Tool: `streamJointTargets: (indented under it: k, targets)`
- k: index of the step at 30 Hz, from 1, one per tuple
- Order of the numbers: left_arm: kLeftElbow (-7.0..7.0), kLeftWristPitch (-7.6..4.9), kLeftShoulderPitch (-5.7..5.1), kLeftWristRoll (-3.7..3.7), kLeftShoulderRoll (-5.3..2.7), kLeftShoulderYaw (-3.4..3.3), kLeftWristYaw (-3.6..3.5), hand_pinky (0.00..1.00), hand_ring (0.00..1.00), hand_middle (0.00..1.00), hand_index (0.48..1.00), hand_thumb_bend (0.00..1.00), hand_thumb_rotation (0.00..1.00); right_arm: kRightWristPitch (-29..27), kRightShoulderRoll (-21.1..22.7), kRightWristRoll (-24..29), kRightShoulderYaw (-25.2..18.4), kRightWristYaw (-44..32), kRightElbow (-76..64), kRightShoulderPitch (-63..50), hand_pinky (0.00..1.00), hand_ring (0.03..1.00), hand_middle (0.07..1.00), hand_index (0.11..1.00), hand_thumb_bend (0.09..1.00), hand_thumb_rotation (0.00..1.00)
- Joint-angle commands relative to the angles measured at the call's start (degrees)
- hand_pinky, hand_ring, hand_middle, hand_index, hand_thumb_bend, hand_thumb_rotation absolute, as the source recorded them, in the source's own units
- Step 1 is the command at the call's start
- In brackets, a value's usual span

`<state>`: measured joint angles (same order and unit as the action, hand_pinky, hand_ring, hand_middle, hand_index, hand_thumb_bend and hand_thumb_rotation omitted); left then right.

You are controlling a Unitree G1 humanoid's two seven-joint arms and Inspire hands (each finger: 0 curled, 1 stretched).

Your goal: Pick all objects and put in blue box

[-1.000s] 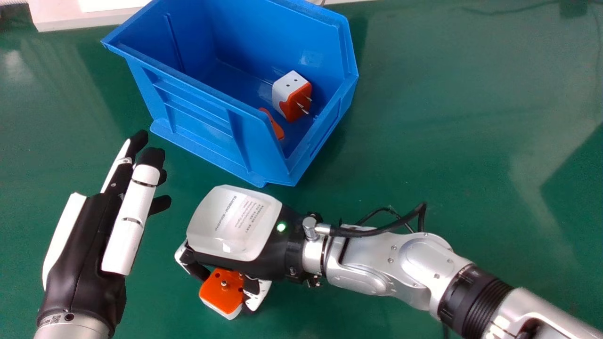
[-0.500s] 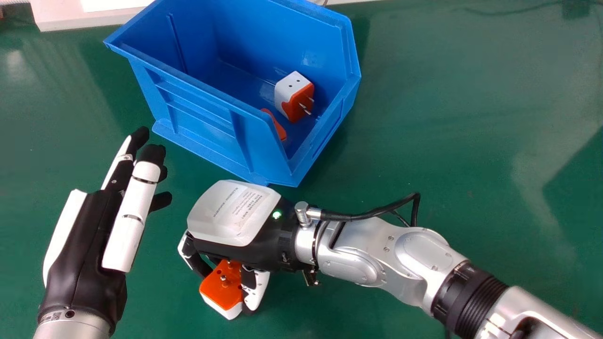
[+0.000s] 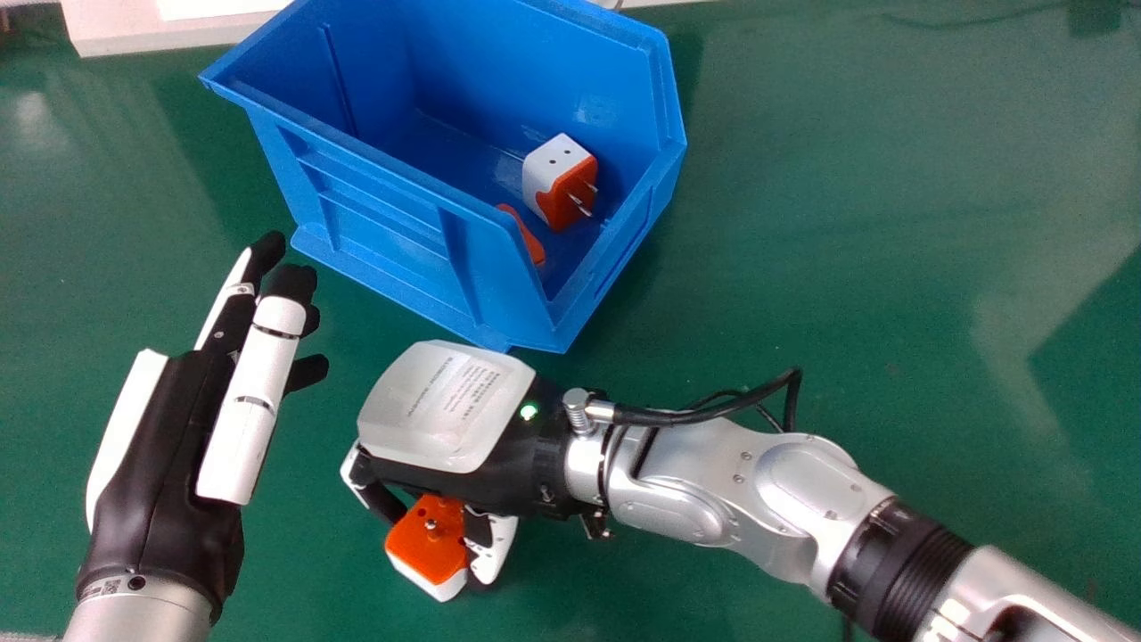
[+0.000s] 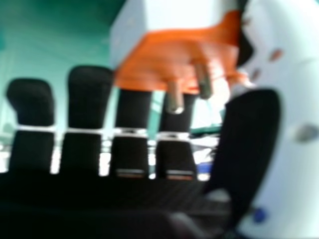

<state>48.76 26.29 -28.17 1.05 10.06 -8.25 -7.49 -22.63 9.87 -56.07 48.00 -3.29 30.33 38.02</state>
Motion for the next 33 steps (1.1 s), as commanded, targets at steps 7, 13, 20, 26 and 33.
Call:
streamJointTargets:
  k: [7,13,20,26,33]
  targets:
    - [-0.79,-0.07,1.85,0.06,0.55,-0.86,-0.05,0.86,0.92,0.94,0.969,0.47,1.00,6.7,3.3,2.0,-5.6,-6.9,-17.9,-6.6,0.14,0.165,0.421,0.484,0.526,0.00]
    - [-2.39,0.15,3.52,0.44,0.78,-1.68,-0.29,0.86,0.92,0.94,0.969,0.47,1.00,8.9,6.4,2.9,-9.1,-9.9,-28.3,-12.4,0.25,0.288,0.473,0.472,0.521,0.00]
    - [-4.76,0.20,5.56,0.60,1.20,-2.47,-0.63,0.86,0.92,0.94,0.970,0.47,1.00,7.8,9.8,3.7,-13.9,-5.9,-36.2,-19.2,0.30,0.350,0.507,0.472,0.514,0.00]
    - [-7.28,-0.41,7.37,0.90,1.54,-3.37,-1.15,0.86,0.92,0.94,0.970,0.47,1.00,7.8,13.3,3.7,-18.0,-6.8,-44.4,-25.7,0.31,0.370,0.514,0.493,0.507,0.00]
    - [-8.98,-0.96,8.43,1.57,2.08,-4.19,-1.47,0.86,0.92,0.94,0.969,0.47,1.00,6.8,17.1,6.4,-23.7,-6.9,-51.6,-33.1,0.34,0.397,0.519,0.499,0.501,0.00]
